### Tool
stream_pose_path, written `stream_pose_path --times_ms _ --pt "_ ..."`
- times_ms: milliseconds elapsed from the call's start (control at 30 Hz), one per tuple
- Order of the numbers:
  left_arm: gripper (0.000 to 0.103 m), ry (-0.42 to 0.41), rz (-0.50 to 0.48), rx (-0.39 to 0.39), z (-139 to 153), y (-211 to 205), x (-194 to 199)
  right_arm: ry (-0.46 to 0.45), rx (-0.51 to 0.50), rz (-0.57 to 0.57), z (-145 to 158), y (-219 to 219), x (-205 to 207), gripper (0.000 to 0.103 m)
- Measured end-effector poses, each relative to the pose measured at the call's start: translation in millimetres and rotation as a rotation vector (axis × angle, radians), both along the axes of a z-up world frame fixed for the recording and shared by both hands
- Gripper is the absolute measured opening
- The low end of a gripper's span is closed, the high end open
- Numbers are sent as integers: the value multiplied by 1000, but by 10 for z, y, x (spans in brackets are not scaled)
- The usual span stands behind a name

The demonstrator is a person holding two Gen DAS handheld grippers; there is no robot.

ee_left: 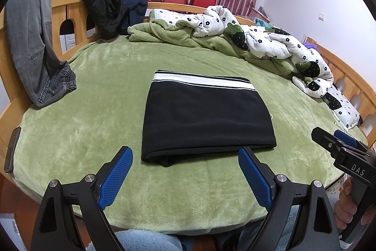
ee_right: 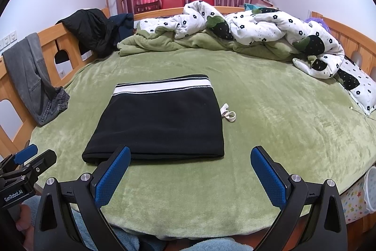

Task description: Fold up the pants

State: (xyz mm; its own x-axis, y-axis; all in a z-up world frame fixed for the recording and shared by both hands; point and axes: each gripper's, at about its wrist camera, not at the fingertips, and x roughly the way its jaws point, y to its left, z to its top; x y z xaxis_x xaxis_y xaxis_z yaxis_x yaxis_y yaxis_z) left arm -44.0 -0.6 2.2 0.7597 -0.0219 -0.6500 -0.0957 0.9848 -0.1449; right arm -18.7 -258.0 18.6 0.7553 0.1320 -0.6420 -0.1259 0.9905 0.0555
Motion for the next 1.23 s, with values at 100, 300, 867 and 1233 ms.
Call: stream_pose_path --times_ms 100,300,867,1233 --pt "91 -2 -1 3 1 3 1 -1 -1 -1 0 -1 1 101" --pt "91 -2 1 6 1 -12 -3 0 -1 0 2 -11 4 101" --pt "92 -2 2 3 1 -20 -9 1 3 -2 3 -10 4 101" --pt "92 3 -13 -2 14 -96 -8 6 23 -3 2 20 -6 101"
